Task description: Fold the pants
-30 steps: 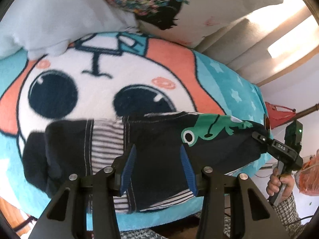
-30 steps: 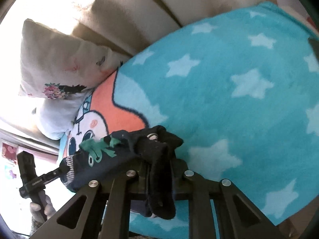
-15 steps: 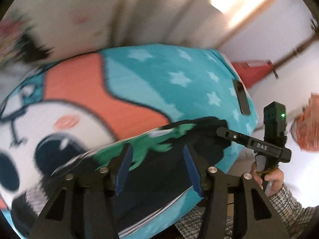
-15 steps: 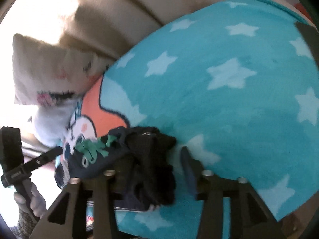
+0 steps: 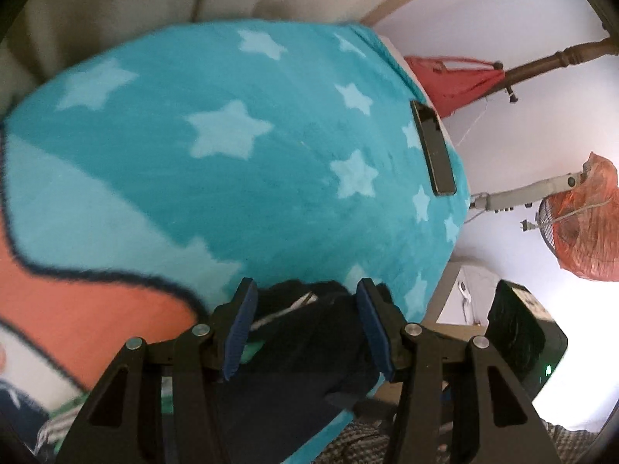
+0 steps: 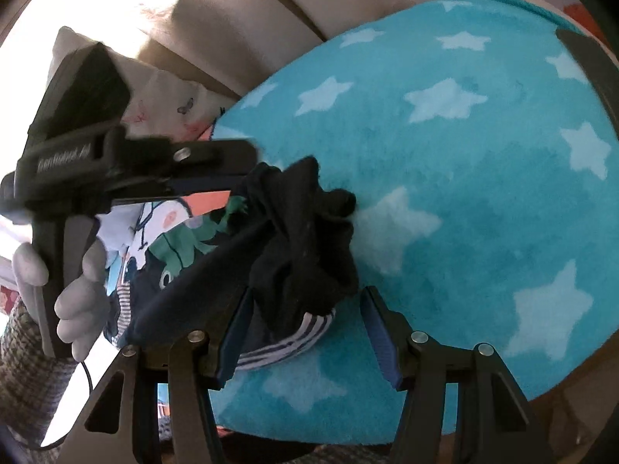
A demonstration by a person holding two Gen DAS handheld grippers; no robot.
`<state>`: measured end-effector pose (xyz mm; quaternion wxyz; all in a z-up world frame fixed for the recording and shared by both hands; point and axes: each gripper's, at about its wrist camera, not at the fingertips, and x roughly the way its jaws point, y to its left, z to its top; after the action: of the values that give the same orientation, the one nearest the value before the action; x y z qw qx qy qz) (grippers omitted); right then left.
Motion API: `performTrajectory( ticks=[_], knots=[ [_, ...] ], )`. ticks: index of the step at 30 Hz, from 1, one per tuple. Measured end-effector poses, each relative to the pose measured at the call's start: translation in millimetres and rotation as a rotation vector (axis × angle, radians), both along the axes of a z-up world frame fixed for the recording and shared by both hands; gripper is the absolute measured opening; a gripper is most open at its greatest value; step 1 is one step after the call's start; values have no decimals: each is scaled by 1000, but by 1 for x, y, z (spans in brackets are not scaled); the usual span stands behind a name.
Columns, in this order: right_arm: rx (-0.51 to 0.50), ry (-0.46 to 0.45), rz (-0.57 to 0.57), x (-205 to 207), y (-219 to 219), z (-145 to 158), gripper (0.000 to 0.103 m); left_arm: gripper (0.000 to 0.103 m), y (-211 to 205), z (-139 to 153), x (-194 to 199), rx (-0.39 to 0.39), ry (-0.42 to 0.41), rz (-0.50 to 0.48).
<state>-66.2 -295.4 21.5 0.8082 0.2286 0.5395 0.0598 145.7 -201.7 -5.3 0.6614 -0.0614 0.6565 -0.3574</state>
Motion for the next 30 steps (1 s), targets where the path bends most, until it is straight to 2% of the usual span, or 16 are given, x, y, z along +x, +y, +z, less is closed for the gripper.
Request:
performTrajectory(
  ticks=[7, 8, 9, 10, 11, 12, 14, 18, 24, 30],
  knots=[
    [-30, -25, -9, 1, 4, -5, 62, 52, -22, -23, -1, 36, 48, -54],
    [-36, -28, -14, 1, 5, -5, 59, 51, -22, -25, -2, 38, 49, -54],
    [-37, -29, -18, 2, 5, -4, 45, 39, -22, -25, -2, 35, 45, -50],
    [-31, -15, -19, 3, 5, -5, 36, 24, -22, -25, -2, 30, 53, -47],
    [-22, -5, -21, 5, 4, -6, 28, 22, -20, -25, -1, 38, 47, -41],
    [-20, -3, -25, 6, 5, -6, 25, 17, -18, -23, -1, 40, 37, -36],
    [-32, -6, -16, 8, 7, -1, 21, 14, -10, -20, -1, 26, 32, -12],
    [-57, -34, 23, 9, 19, 15, 19, 13, 9, -6, -3, -9, 15, 41],
    [-143, -88, 189, 13, 67, 42, 19, 13, 68, 21, -19, -85, -22, 156],
    [-177, -80, 367, 17, 122, 36, 19, 13, 140, 16, -43, -97, -20, 316]
  ],
)
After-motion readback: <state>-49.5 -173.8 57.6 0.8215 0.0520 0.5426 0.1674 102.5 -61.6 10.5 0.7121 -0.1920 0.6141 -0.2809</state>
